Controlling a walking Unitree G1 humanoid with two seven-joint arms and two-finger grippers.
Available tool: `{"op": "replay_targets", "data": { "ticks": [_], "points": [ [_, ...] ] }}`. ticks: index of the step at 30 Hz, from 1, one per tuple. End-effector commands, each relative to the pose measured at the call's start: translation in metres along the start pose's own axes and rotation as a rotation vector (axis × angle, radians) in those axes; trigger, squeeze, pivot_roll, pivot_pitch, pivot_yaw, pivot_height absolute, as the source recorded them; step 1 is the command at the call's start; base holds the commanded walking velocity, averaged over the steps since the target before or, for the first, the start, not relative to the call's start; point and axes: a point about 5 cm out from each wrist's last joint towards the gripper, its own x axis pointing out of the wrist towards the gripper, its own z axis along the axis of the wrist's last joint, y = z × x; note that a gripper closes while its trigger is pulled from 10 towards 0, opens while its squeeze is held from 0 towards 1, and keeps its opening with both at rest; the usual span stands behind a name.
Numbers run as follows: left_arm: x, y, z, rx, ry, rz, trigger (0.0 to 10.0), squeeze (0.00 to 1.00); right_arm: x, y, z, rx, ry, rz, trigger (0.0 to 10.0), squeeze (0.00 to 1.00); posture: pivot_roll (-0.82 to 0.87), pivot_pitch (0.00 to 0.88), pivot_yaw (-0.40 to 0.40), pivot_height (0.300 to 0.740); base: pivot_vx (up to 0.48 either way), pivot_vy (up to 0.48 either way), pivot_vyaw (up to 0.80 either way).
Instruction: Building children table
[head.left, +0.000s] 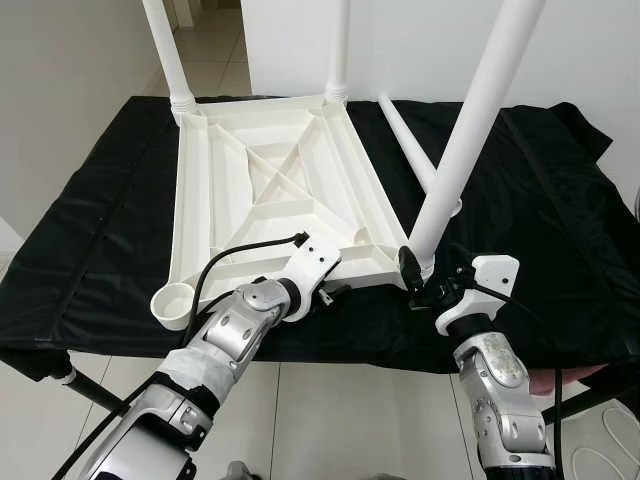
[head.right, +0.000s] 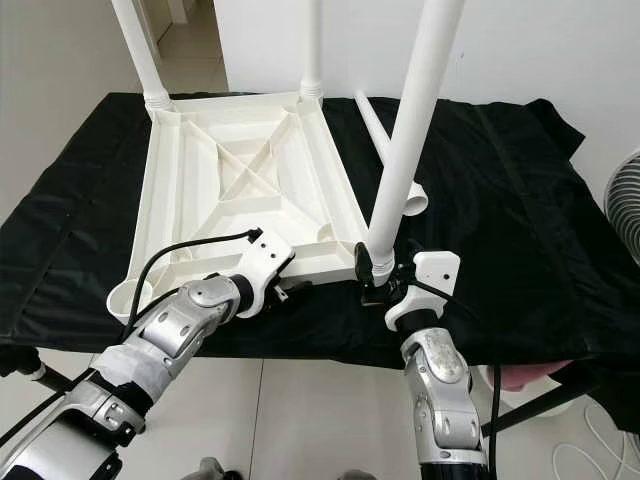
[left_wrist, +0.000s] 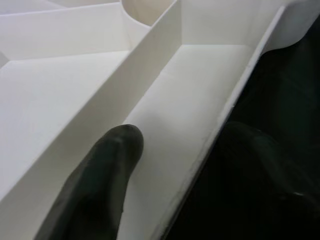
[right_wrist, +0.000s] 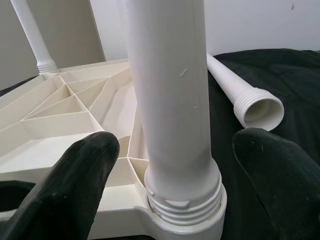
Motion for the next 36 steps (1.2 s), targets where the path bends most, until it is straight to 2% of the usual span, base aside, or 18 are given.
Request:
{"op": "replay_targets", "data": {
  "ticks": [1,17,22,24,25,29,32,36],
  "points": [
    [-0.004,0.012,-0.015,-0.022,0.06,0.162,0.0,0.0,0.0,0.0,-0.002,-0.006,0.006,-0.002,10.0,0.0,-0.17,0.04,0.052,0.74,0.0,0.0,0.0],
    [-0.006,0.016,-0.02,-0.066,0.093,0.231,0.0,0.0,0.005,0.001,-0.003,-0.009,-0.001,-0.016,10.0,0.0,-0.16,0.047,0.059,0.74,0.0,0.0,0.0],
    [-0.008,0.022,-0.021,-0.083,0.117,0.294,0.0,0.0,0.008,0.001,-0.002,-0.011,-0.006,-0.026,10.0,0.0,-0.16,0.05,0.063,0.74,0.0,0.0,0.0],
    [-0.01,0.027,-0.023,-0.115,0.129,0.373,0.0,0.0,0.009,0.001,-0.001,-0.011,-0.01,-0.031,10.0,0.0,-0.16,0.053,0.065,0.74,0.0,0.0,0.0],
    [-0.01,0.027,-0.023,-0.115,0.129,0.373,0.0,0.0,0.009,0.001,-0.001,-0.011,-0.01,-0.031,10.0,0.0,-0.16,0.053,0.065,0.74,0.0,0.0,0.0],
    [-0.016,0.038,-0.028,-0.195,0.127,0.547,0.0,0.0,0.009,0.001,-0.001,-0.009,-0.016,-0.043,10.0,0.0,-0.16,0.057,0.069,0.74,0.0,0.0,0.0],
    [-0.017,0.041,-0.029,-0.22,0.123,0.59,0.0,0.0,0.01,0.001,-0.001,-0.01,-0.016,-0.048,10.0,0.0,-0.16,0.057,0.069,0.74,0.0,0.0,0.0],
    [-0.023,0.053,-0.035,-0.286,0.121,0.692,0.0,0.0,0.013,0.002,0.0,-0.009,-0.021,-0.048,10.0,0.0,-0.16,0.053,0.065,0.74,0.0,0.0,0.0]
  ]
}}
